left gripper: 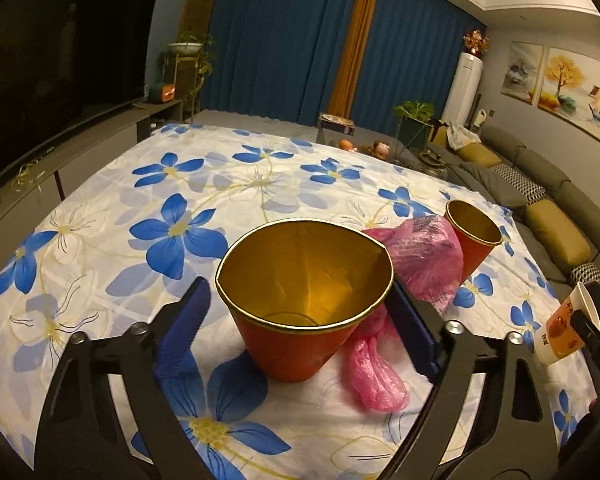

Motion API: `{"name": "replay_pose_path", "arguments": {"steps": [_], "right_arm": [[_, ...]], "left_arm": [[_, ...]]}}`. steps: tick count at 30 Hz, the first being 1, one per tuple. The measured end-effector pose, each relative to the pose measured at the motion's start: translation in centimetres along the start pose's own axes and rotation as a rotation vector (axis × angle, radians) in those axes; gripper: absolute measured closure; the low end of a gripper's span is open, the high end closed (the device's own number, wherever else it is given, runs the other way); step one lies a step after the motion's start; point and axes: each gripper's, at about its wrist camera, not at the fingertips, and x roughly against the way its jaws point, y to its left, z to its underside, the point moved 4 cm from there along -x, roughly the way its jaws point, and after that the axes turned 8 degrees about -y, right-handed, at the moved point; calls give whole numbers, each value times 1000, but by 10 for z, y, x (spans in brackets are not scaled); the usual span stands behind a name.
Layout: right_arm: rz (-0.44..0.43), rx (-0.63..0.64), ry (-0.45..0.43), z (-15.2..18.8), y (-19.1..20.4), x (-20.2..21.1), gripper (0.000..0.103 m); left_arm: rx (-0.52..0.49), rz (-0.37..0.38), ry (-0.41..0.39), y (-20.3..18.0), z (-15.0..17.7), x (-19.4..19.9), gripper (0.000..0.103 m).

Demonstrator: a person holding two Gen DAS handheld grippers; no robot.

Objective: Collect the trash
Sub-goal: 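Grasp the upright white paper cup with the right tool while the left tool approaches the red cup, then close the left tool on the red-and-gold paper cup rim and lift it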

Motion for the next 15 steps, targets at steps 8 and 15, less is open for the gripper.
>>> {"name": "replay_pose_path", "arguments": {"steps": [8,15], "right_arm": [[-5,8,-7,0,2,1,41],[-14,22,-12,0,5,4,41]], "left_arm": [[0,27,17,0,2,-2,37],[10,20,-23,2,-7,16,37]]}}
